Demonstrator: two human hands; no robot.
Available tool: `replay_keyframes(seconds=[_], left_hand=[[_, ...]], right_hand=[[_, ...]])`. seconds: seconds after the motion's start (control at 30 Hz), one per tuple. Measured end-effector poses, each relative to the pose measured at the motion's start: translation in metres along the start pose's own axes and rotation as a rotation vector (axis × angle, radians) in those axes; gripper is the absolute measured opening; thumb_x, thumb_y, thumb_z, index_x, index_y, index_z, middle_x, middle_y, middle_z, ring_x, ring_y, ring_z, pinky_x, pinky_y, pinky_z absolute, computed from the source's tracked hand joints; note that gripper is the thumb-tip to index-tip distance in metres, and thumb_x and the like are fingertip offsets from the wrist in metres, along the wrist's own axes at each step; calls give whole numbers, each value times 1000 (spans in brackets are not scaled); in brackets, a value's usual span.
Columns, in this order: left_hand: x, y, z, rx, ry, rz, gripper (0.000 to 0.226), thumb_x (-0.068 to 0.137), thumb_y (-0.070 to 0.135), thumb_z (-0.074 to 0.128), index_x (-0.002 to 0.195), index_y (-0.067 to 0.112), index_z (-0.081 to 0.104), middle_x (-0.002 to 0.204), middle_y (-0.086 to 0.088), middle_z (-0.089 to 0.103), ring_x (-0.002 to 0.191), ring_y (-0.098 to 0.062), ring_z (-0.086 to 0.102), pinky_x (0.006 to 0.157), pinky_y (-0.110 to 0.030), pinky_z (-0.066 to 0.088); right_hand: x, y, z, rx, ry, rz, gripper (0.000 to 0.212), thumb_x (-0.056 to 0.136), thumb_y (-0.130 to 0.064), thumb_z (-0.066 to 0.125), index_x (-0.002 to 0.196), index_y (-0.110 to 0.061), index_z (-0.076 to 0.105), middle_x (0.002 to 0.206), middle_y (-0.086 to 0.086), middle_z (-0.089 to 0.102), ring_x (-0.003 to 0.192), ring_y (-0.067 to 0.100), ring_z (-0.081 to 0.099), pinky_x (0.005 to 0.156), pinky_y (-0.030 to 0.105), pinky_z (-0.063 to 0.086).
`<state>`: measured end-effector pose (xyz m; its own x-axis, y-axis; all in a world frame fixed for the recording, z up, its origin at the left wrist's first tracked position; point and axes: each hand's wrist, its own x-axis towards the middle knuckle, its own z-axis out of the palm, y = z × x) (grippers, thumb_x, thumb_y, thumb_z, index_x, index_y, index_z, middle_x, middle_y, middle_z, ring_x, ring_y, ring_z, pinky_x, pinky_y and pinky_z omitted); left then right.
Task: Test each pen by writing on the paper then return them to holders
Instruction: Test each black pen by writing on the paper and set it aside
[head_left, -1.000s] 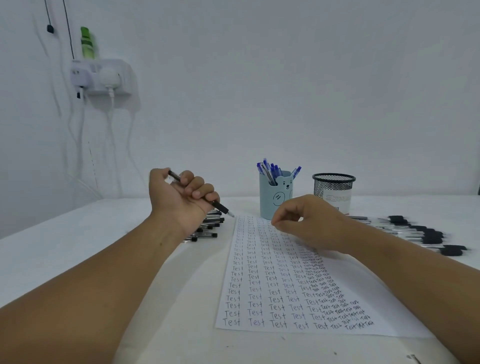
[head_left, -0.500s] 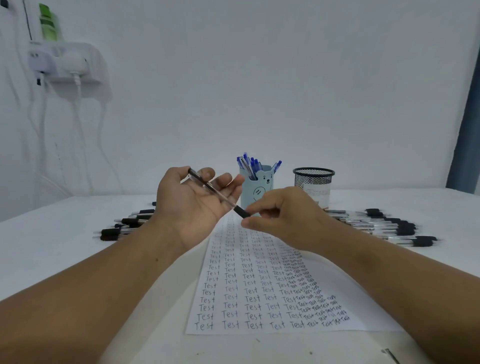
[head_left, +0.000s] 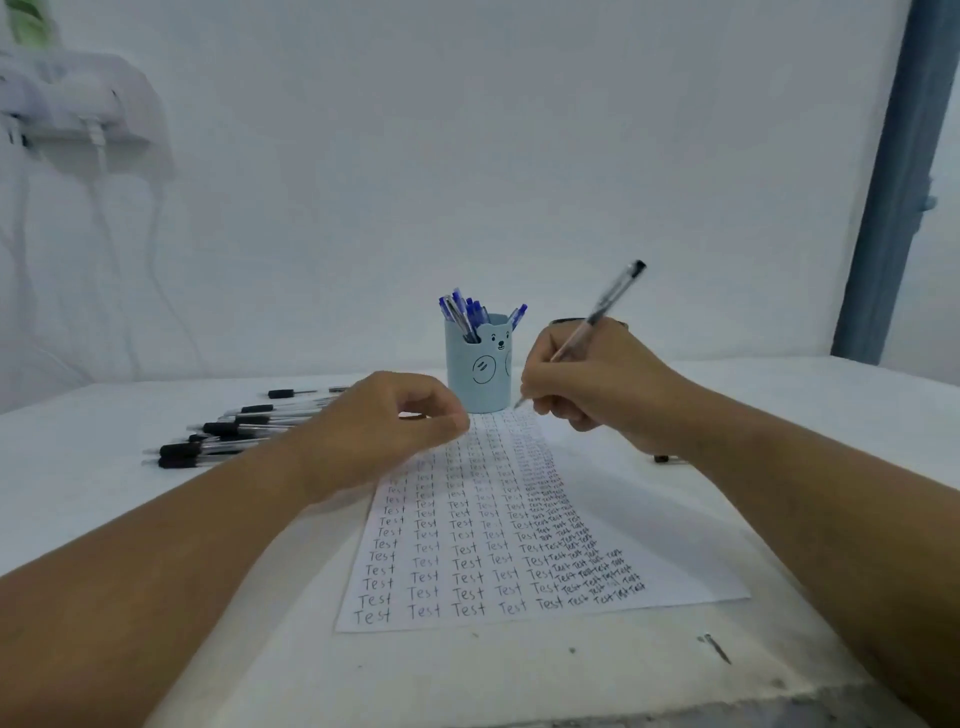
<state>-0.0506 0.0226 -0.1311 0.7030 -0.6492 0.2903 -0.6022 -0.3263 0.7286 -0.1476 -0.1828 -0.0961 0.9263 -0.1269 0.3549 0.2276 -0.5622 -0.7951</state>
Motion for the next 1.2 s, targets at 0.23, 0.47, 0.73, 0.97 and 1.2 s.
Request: replay_keyframes(seconds=[0.23,0.47,0.73,0.97,1.2], left_hand=[[-2,4,-2,197,-115,-96,40,61,65,76,96,47,75,121,29,63,124,-3,53,115,-40,38],[-3,6,0,285,-192,-158,25,76,51,80,99,54,72,112,31,57,109,4,51,106,-32,39],[-3,3,2,204,-177,-194,26,74,44,83,99,46,75,116,26,58,113,2,52,101,-26,39],[-2,1,2,198,-188,-186,28,70,48,83,97,50,74,121,27,56,120,1,49,113,-32,35],[-2,-2,2,192,-190,-183,28,72,46,83,98,50,73,127,24,55,122,-1,48,115,-34,34]], right_hand=[[-43,6,-13,84,-193,25,37,88,-24,76,61,-14,52,51,1,49,46,14,38,45,23,29],[-68,31,-9,125,-125,-9,40,75,-33,82,59,-7,55,53,14,59,50,23,50,49,24,42],[-74,32,-11,15,-125,-88,41,76,-15,87,52,-10,55,52,9,58,47,16,49,50,22,39],[-71,36,-10,-29,-159,-26,37,82,-4,76,55,-6,52,50,5,61,46,13,51,53,26,43],[-71,34,-9,-67,-150,-24,39,82,-6,76,53,-13,51,50,2,61,48,12,52,55,27,43]])
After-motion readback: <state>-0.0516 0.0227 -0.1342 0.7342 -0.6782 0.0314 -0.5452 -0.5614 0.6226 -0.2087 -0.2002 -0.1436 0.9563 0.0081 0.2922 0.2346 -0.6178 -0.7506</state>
